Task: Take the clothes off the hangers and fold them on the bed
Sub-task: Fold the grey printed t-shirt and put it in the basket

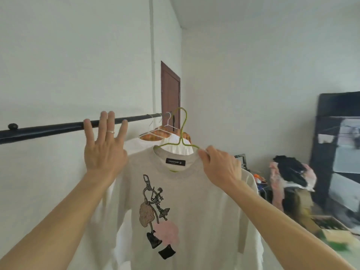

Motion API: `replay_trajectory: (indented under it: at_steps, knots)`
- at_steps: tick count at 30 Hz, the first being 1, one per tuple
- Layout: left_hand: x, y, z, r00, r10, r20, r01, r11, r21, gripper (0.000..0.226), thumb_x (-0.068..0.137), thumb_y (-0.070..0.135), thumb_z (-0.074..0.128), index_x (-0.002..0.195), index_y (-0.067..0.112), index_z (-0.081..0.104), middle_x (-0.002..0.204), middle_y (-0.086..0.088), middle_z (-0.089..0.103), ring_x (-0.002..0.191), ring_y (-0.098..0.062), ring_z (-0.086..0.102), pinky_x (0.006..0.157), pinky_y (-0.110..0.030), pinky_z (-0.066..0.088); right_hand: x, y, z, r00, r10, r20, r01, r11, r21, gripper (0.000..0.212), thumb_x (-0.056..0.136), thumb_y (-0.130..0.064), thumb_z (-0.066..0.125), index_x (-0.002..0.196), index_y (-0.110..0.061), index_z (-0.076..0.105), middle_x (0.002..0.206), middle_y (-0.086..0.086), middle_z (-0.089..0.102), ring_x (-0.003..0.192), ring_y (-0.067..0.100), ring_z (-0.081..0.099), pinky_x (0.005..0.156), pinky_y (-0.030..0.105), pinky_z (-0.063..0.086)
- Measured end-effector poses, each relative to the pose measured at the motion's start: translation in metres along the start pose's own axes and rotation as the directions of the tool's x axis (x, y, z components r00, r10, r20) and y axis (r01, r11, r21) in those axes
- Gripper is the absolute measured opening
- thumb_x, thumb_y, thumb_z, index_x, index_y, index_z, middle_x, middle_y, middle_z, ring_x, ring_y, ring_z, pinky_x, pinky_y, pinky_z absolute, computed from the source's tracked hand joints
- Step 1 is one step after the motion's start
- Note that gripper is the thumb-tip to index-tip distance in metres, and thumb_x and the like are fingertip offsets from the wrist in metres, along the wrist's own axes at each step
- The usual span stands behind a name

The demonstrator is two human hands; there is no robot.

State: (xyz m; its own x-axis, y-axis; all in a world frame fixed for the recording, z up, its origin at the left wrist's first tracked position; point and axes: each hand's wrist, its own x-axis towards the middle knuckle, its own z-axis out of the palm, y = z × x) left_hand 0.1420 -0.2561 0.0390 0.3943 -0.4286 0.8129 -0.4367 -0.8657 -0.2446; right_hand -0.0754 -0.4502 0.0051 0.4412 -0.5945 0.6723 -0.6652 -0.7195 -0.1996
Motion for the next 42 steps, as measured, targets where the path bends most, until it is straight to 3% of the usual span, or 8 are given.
replay_trajectory:
  at_steps: [6,13,17,20,22,25,35,42]
  knots:
    - [-0.042,0.103,-0.033,0.964,0.227,0.142,-0.075,0.738,-0.671,0.072,0.087,0.028,0.052,0.153,0.024,0.024,0.164,-0.009,0.017,0.152,-0.026,0.004,0.118,-0.060,-0.002,-0.090,0.052,-0.086,0.986,0.154,-0.070,-0.163,0.974,-0.156,0.044,0.104,-0.056,0.024,0.084,-0.022,0.045,0.078,-0.010,0.053,0.080,0.027,0.058,0.074,0.040,0.036]
    - [-0.111,0.189,-0.146,0.823,0.567,-0.030,-0.234,0.291,-0.927,0.068,0.093,0.041,0.051,0.153,0.028,0.021,0.160,-0.009,0.026,0.149,-0.027,0.016,0.119,-0.053,0.009,-0.219,0.111,-0.214,0.931,0.277,-0.240,-0.346,0.879,-0.327,0.049,0.100,-0.062,0.025,0.072,-0.025,0.039,0.067,-0.011,0.053,0.063,0.018,0.054,0.060,0.033,0.034]
    - [-0.171,0.207,-0.245,0.710,0.653,-0.264,-0.397,0.062,-0.916,0.045,0.100,0.043,0.048,0.137,0.020,0.045,0.132,-0.010,0.058,0.133,-0.033,0.044,0.115,-0.059,0.020,-0.322,0.126,-0.304,0.853,0.381,-0.355,-0.506,0.770,-0.389,0.048,0.100,-0.060,0.029,0.073,-0.025,0.045,0.063,-0.015,0.047,0.068,0.021,0.054,0.063,0.033,0.032]
    - [-0.226,0.214,-0.312,0.626,0.528,-0.574,-0.573,-0.187,-0.798,0.016,0.102,0.023,0.054,0.115,0.013,0.051,0.098,-0.022,0.065,0.088,-0.048,0.066,0.076,-0.067,0.051,-0.404,0.128,-0.365,0.794,0.470,-0.386,-0.608,0.641,-0.468,0.049,0.101,-0.060,0.030,0.089,-0.022,0.059,0.067,-0.015,0.043,0.076,0.024,0.057,0.067,0.035,0.032]
    - [-0.260,0.216,-0.356,0.579,0.591,-0.562,-0.495,-0.293,-0.818,0.013,0.106,0.033,0.043,0.112,0.022,0.044,0.099,-0.013,0.061,0.091,-0.041,0.064,0.076,-0.058,0.053,-0.457,0.120,-0.407,0.760,0.508,-0.406,-0.650,0.572,-0.501,0.049,0.101,-0.060,0.030,0.089,-0.021,0.057,0.068,-0.014,0.042,0.076,0.024,0.056,0.068,0.036,0.035]
    - [-0.313,0.216,-0.413,0.568,0.647,-0.508,-0.405,-0.318,-0.857,0.042,0.101,0.051,0.035,0.104,0.015,0.057,0.093,-0.004,0.056,0.093,-0.032,0.060,0.081,-0.050,0.051,-0.530,0.100,-0.462,0.716,0.538,-0.444,-0.696,0.512,-0.503,0.046,0.101,-0.059,0.030,0.083,-0.023,0.052,0.067,-0.014,0.039,0.075,0.022,0.048,0.070,0.037,0.035]
    - [-0.482,0.180,-0.581,0.542,0.400,-0.739,-0.426,-0.628,-0.652,0.045,0.093,0.060,0.028,0.077,0.021,0.041,0.069,0.004,0.057,0.074,-0.026,0.062,0.056,-0.030,0.030,-0.731,0.020,-0.611,0.538,0.590,-0.601,-0.823,0.214,-0.526,0.048,0.100,-0.061,0.032,0.090,-0.022,0.059,0.072,-0.012,0.047,0.076,0.020,0.044,0.071,0.035,0.031]
    - [-0.540,0.171,-0.662,0.505,0.352,-0.788,-0.414,-0.703,-0.579,0.040,0.099,0.059,0.039,0.096,0.022,0.056,0.082,0.008,0.067,0.074,-0.020,0.064,0.061,-0.032,0.042,-0.802,0.015,-0.670,0.420,0.615,-0.668,-0.889,0.132,-0.438,0.036,0.098,-0.059,0.042,0.094,-0.028,0.060,0.077,-0.007,0.053,0.091,0.029,0.058,0.076,0.037,0.039]
